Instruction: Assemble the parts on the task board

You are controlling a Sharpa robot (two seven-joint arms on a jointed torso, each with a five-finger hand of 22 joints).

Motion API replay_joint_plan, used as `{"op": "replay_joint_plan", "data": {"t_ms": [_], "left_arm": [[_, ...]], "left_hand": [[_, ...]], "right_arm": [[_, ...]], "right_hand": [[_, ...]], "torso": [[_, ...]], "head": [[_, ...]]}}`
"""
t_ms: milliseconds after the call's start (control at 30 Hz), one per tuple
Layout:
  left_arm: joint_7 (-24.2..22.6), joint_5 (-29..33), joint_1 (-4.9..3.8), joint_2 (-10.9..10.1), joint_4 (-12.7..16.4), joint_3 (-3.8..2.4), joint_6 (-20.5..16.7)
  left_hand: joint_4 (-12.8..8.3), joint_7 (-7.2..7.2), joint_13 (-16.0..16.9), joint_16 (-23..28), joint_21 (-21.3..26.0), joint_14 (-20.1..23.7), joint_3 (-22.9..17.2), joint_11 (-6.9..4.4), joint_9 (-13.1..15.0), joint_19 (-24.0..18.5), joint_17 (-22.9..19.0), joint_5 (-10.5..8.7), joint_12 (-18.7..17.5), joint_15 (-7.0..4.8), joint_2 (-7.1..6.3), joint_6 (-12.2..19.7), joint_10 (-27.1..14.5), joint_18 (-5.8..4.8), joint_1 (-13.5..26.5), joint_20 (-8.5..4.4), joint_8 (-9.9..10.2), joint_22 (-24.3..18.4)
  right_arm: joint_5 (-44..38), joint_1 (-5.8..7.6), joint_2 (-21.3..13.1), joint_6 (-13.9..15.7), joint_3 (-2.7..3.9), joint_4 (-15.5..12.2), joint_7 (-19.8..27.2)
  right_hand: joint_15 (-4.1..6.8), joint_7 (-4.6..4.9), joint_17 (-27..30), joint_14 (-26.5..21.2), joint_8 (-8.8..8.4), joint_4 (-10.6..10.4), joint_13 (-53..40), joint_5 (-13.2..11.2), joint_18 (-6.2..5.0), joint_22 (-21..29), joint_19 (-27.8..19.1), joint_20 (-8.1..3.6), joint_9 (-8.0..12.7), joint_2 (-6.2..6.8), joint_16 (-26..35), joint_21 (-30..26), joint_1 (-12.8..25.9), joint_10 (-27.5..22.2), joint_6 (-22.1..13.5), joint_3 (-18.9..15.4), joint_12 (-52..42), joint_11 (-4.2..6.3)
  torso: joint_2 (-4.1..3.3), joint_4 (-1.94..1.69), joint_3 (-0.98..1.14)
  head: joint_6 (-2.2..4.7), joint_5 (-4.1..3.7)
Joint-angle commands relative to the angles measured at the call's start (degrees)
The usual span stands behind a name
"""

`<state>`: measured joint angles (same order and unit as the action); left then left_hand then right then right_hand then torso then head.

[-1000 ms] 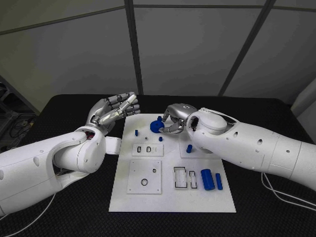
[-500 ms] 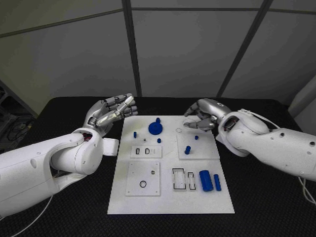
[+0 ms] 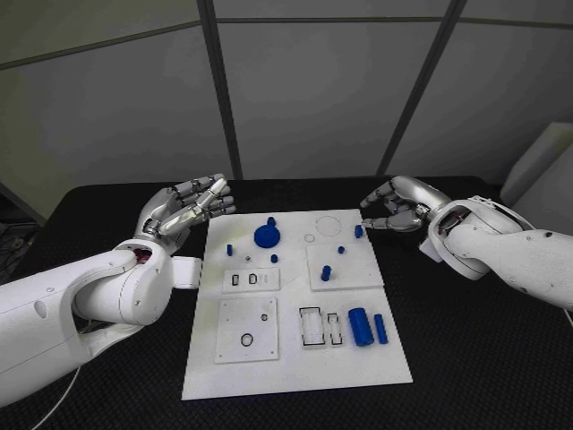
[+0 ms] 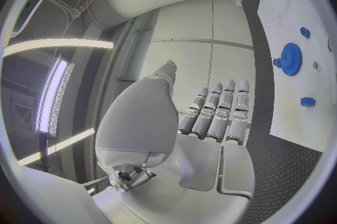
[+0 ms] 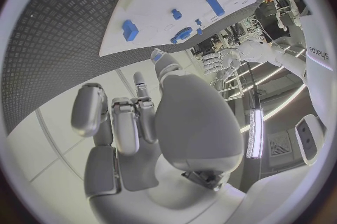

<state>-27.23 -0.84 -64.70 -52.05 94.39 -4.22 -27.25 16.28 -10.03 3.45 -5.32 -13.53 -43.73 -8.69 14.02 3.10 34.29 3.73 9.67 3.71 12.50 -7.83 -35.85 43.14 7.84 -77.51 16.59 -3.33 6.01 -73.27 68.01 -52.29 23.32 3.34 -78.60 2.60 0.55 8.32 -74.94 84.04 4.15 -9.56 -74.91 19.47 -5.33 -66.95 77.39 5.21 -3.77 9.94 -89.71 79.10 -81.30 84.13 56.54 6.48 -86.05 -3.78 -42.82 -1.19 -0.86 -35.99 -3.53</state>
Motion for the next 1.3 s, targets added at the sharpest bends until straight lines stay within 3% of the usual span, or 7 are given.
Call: {"op": "replay_joint_plan", "data": {"t_ms": [33, 567, 1300], "left_arm": [[-0.9, -0.5, -0.09, 0.1, -0.1, -0.04, 0.3], [-0.8, -0.5, -0.07, 0.3, -0.5, -0.04, 0.3], [-0.8, -0.5, -0.07, 0.5, -1.0, -0.04, 0.3]], "left_hand": [[0.1, -6.25, 0.1, 0.2, -0.3, -0.1, -0.3, 0.09, 0.0, -0.1, 0.0, -0.20, 0.0, 0.02, -0.45, -0.4, 0.3, 0.28, -0.2, 0.00, 0.2, 0.0], [0.1, -6.25, 0.1, 0.1, -0.3, -0.1, -0.3, 0.08, 0.0, -0.1, 0.0, -0.21, 0.0, 0.00, -0.38, -0.3, 0.3, 0.29, -0.3, -0.01, 0.2, -0.1], [0.1, -6.26, 0.0, 0.2, -0.3, -0.1, -0.4, 0.09, 0.0, -0.1, 0.0, -0.23, -0.1, -0.01, -0.27, 0.0, 0.0, 0.29, -0.4, -0.01, 0.2, -0.1]], "right_arm": [[2.1, -0.37, 0.3, -1.6, -0.02, 1.2, 1.9], [2.2, -2.14, 2.7, -6.0, -0.02, 4.8, 0.9], [2.6, -2.59, 5.3, -6.3, -0.01, 7.6, 0.4]], "right_hand": [[0.18, -0.10, -13.9, 5.7, -0.29, 0.0, -10.2, 0.2, 0.67, 0.1, -0.4, 0.24, 0.1, -0.18, 0.1, -0.2, -0.5, 2.3, -0.6, -0.4, 0.3, 0.31], [0.05, 0.03, -14.1, 5.7, -0.37, 0.0, -10.1, -0.2, 0.67, 0.1, -0.4, 0.36, 0.0, -0.59, 0.0, -0.3, -0.8, 2.3, -1.2, -0.8, 0.4, 0.22], [-0.22, 0.37, -14.8, 5.9, -0.04, 0.0, -11.0, -0.3, 0.83, -0.7, 0.1, 0.58, -0.2, -2.24, -0.2, 0.1, -1.1, 2.9, -0.7, -0.6, -0.4, -0.06]], "torso": [[-0.03, -0.06, -0.13], [0.07, -0.08, -0.21], [0.06, -0.03, -0.17]], "head": [[-0.39, -0.54], [-1.17, -0.10], [-1.20, -0.14]]}}
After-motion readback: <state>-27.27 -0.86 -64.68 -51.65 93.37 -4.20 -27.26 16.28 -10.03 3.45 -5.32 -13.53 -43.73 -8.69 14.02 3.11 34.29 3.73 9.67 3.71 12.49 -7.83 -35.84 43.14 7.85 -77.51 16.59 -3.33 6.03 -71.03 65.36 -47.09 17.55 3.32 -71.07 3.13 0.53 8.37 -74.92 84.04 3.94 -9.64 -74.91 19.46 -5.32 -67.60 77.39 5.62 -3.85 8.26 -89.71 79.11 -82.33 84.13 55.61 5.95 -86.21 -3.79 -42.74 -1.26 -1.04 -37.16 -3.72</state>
